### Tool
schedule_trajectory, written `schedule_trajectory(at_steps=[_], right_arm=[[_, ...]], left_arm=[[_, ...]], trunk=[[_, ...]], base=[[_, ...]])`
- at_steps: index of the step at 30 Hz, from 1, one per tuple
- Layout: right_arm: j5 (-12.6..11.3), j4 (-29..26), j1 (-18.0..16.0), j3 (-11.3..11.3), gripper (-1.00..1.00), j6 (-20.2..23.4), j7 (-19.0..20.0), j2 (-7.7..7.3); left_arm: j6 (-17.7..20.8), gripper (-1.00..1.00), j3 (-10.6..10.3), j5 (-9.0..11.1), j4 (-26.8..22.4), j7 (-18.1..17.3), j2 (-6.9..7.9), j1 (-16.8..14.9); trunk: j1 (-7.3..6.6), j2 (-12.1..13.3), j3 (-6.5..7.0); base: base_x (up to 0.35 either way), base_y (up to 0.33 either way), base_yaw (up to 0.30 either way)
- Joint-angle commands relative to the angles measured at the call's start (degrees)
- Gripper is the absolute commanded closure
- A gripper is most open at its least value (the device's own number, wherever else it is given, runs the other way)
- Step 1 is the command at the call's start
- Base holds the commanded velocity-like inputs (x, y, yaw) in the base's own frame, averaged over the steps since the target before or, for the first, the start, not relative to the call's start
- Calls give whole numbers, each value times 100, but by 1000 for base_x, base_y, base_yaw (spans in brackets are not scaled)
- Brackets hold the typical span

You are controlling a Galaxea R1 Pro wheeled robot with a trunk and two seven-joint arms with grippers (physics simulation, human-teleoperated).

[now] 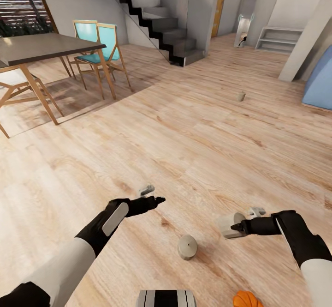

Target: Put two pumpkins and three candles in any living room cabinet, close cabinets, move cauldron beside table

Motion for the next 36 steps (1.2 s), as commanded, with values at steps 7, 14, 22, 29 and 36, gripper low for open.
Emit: schedule_trajectory(at_steps=[7,14,22,29,36], right_arm=[[-20,-1,2,-176,100,22,1,-5],[-20,-7,2,-180,100,22,1,-13],[-20,-4,2,-180,100,22,1,-4],[-20,1,2,-180,100,22,1,-3],[-20,-6,2,-180,100,22,1,-5]], left_arm=[[12,-100,-350,-51,-61,1464,-297,-27],[-58,-100,-418,-58,-126,1509,-298,-22],[-87,-100,-419,-49,-103,1494,-284,-12],[-87,-100,-419,-55,-88,1494,-277,-6],[-84,-100,-419,-58,-113,1508,-277,-6]], trunk=[[0,0,0],[0,0,0],[0,0,0],[0,0,3],[0,0,21]], base=[[0,0,0],[-9,1,0],[-249,106,0],[-146,18,-63],[-6,1,-254]])
